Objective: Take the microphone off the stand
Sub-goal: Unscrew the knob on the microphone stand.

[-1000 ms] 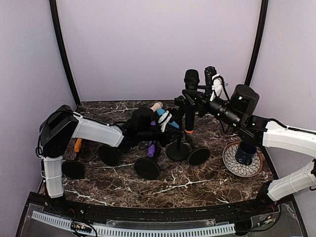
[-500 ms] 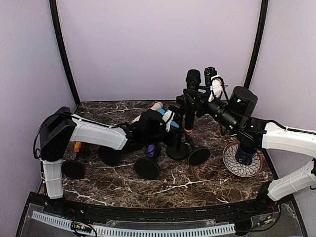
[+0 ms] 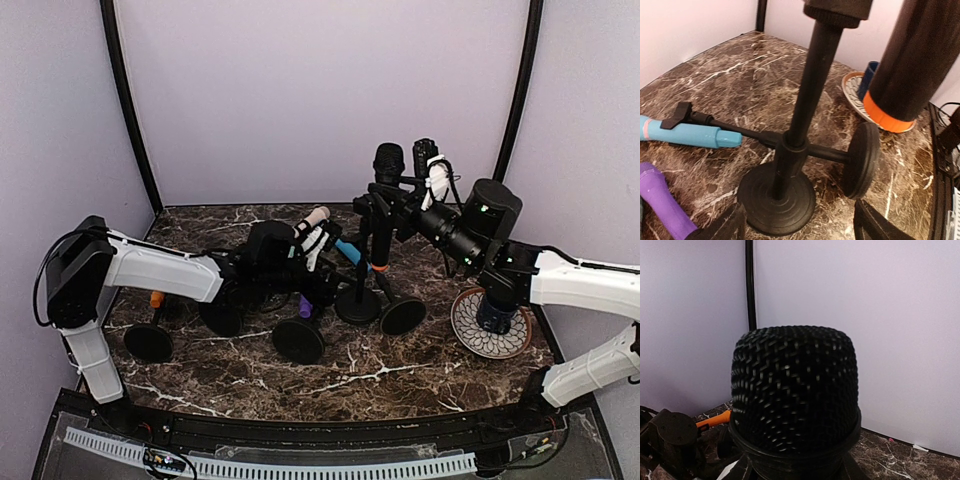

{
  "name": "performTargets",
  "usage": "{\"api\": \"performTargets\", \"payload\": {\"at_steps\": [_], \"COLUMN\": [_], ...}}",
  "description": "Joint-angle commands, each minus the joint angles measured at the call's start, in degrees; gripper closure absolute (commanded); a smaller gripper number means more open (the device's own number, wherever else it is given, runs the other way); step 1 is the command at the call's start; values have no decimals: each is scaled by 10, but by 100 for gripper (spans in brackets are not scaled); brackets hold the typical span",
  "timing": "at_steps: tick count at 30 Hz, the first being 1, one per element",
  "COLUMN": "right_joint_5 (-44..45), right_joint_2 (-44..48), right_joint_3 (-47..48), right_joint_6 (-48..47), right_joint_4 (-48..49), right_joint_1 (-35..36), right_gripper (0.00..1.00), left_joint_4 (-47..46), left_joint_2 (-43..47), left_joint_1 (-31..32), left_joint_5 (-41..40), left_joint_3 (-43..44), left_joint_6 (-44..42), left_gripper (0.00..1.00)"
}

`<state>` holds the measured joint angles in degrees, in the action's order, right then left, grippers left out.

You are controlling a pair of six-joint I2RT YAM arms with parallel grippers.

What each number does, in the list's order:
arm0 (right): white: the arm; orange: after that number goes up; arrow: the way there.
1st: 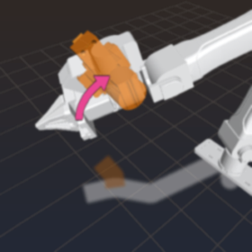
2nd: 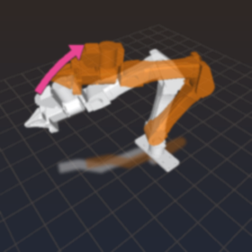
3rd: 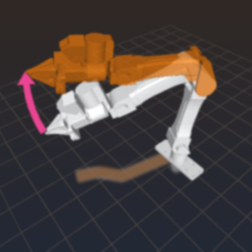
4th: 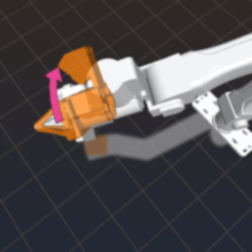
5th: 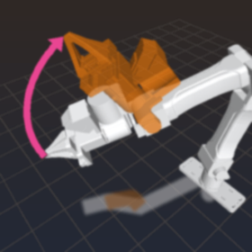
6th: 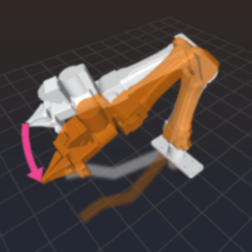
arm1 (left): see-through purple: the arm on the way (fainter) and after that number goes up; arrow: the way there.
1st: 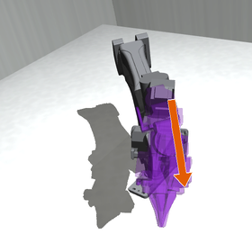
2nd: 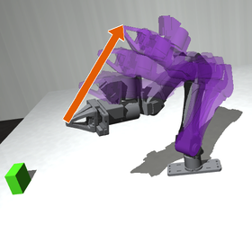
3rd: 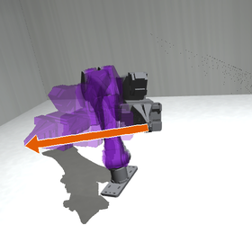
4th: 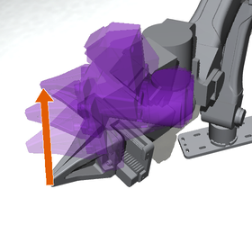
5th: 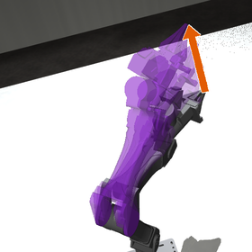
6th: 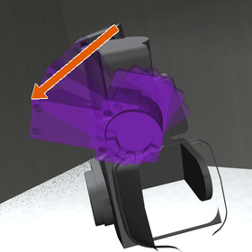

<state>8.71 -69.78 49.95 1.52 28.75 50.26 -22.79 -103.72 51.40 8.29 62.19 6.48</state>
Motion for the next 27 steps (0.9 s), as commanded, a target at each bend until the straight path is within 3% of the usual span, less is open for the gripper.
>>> {"api": "performTargets", "payload": {"at_steps": [1,4,14,19,24,27], "right_joint_5": [-31,-47,-84,-100,-106,-106], "right_joint_2": [7,9,7,3,1,3], "right_joint_3": [-13,-12,-12,-11,-11,-13], "right_joint_6": [7,12,34,37,40,40], "right_joint_4": [12,10,16,19,20,20], "right_joint_1": [1,-2,-14,-18,-20,-20], "right_gripper": [82,82,82,82,82,82], "left_joint_4": [-71,-130,-111,-108,-103,-98], "left_joint_2": [13,-9,-101,-120,-134,-137], "left_joint_1": [-48,-72,-84,-83,-84,-84], "left_joint_5": [195,286,363,372,353,342], "left_joint_3": [-19,-11,84,105,119,122], "left_joint_6": [-26,-31,-111,-118,-126,-131], "left_gripper": [24,23,24,47,59,75]}}
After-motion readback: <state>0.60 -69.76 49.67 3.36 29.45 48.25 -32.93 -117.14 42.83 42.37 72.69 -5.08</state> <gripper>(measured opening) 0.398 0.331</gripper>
